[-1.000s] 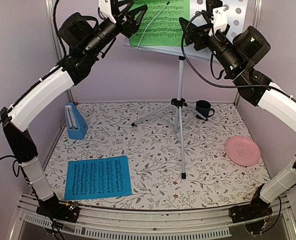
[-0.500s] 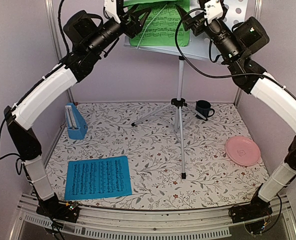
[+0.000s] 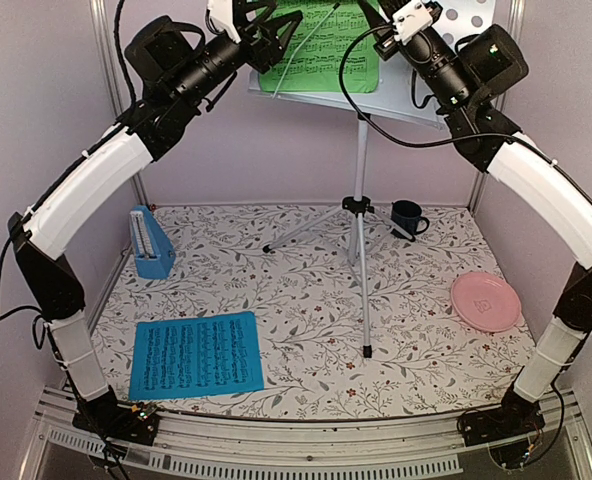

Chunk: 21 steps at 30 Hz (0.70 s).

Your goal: Set up the instrument practice props

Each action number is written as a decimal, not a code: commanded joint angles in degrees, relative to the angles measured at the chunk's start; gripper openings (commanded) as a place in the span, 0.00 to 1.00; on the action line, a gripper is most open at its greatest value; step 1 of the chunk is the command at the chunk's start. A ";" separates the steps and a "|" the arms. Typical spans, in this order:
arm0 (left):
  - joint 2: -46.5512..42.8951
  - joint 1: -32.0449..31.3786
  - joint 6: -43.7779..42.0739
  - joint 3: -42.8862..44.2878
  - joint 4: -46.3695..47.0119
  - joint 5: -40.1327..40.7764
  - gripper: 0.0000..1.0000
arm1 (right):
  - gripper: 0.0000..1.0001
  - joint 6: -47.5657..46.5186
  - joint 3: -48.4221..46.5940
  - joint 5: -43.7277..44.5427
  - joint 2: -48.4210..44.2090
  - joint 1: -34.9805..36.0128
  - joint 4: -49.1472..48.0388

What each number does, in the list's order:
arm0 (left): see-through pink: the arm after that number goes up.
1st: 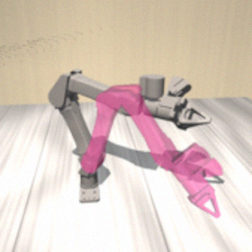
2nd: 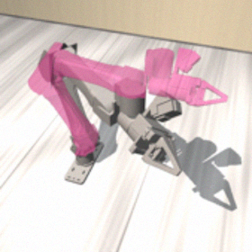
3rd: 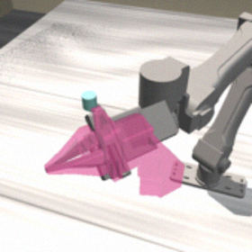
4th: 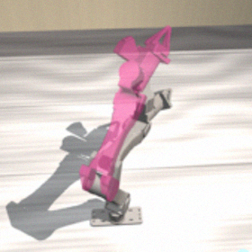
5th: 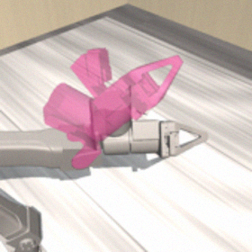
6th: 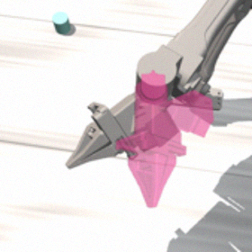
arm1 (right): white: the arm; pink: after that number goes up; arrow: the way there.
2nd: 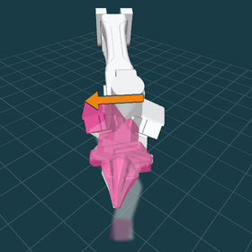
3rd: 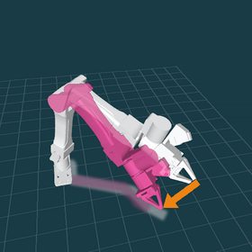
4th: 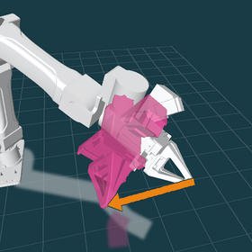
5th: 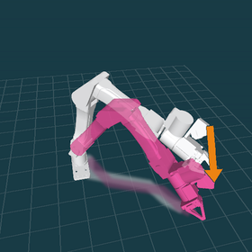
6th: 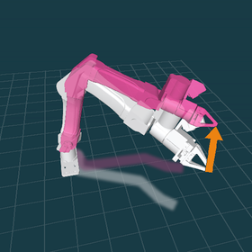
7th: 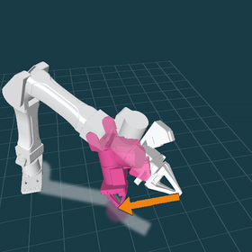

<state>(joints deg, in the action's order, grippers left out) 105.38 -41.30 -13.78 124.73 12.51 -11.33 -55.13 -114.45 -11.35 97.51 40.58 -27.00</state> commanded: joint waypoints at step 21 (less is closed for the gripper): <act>0.12 -3.30 -9.99 -5.78 3.42 5.84 0.45 | 0.00 2.86 -6.12 1.13 5.76 -2.30 -10.20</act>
<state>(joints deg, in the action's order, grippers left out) 103.24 -43.48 -20.60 115.59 15.55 -8.23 -54.13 -118.67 -12.32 102.26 38.57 -33.74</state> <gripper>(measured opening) 0.463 0.016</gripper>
